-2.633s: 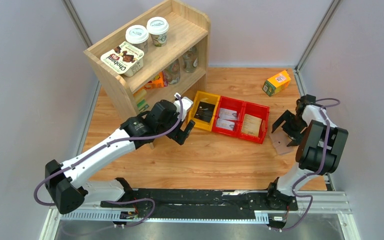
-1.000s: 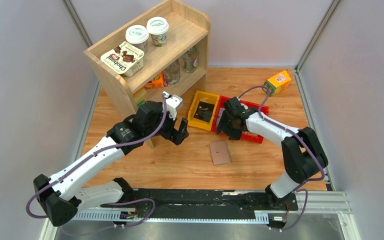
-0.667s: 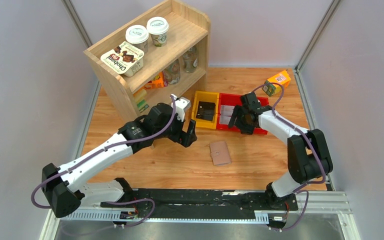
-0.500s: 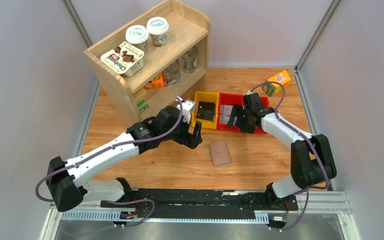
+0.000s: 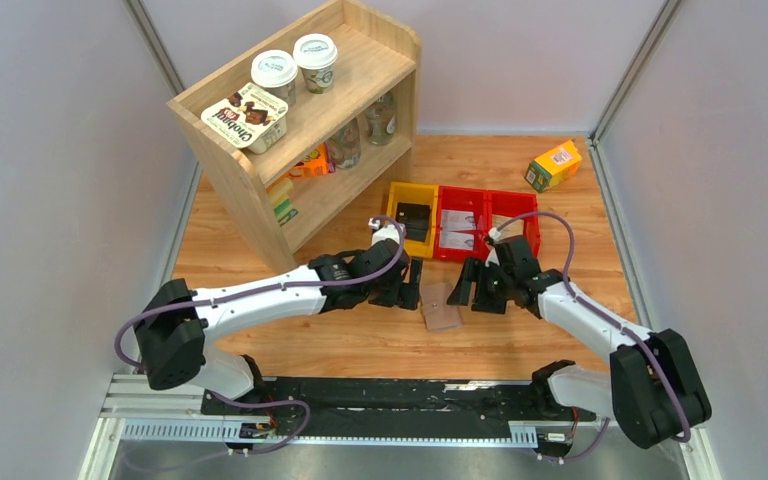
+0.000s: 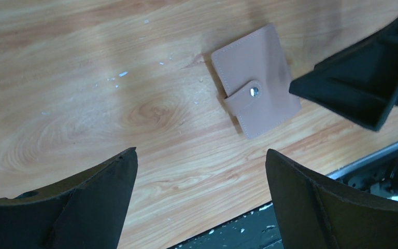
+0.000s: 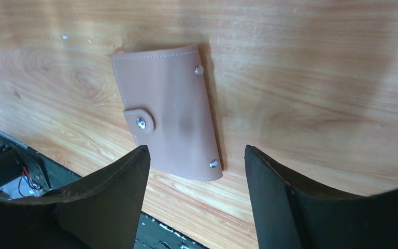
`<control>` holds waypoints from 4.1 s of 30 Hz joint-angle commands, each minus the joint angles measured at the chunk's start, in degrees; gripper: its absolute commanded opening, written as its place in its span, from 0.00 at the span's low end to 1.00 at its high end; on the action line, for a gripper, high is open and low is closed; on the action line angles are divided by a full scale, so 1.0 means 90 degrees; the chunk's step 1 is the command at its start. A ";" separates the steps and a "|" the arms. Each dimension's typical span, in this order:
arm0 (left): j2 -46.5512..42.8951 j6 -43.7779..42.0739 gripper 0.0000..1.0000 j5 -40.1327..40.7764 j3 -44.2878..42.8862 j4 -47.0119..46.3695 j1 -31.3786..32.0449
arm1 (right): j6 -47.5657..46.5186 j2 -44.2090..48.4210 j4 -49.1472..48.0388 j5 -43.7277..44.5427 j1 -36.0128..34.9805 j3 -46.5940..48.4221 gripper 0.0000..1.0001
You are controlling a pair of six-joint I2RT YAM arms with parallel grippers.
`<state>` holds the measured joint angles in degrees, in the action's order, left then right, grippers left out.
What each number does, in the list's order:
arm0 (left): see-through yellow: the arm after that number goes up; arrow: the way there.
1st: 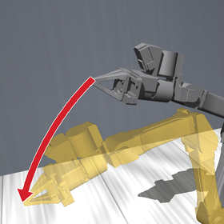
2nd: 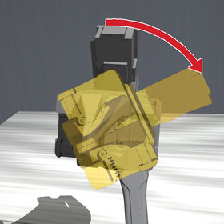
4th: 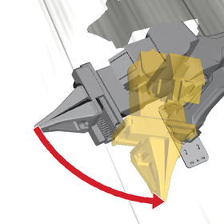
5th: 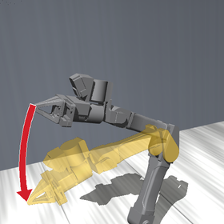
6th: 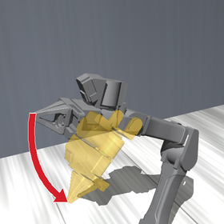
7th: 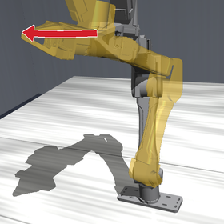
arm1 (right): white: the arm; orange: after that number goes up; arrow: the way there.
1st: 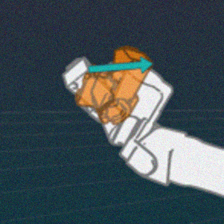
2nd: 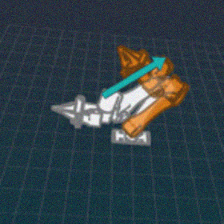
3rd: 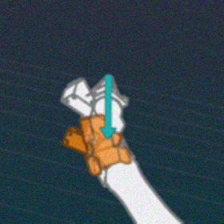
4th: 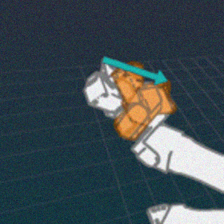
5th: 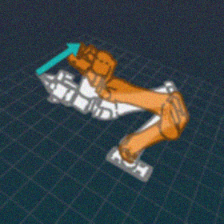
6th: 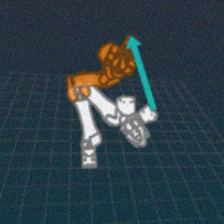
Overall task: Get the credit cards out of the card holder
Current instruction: Open the card holder at the center of the board.
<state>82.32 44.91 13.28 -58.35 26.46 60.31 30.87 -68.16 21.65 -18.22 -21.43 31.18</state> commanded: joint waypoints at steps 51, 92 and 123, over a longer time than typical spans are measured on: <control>0.2776 0.0665 0.59 0.0956 -0.2334 0.1610 0.0515 | 0.2204 -0.0288 -0.1946 0.0950 -0.1584 -0.1228 0.00; 0.1831 0.0859 0.00 0.1054 -0.0688 0.0079 0.0398 | 0.2234 -0.0396 -0.1918 0.0989 -0.1613 -0.1248 0.00; 0.0306 0.2949 0.00 0.0449 0.2410 -0.1982 0.0222 | 0.0730 -0.1887 0.1061 0.3762 -0.3556 0.2286 1.00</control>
<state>86.19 68.38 18.96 -39.35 9.76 62.17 39.94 -79.68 27.40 10.81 -51.99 46.06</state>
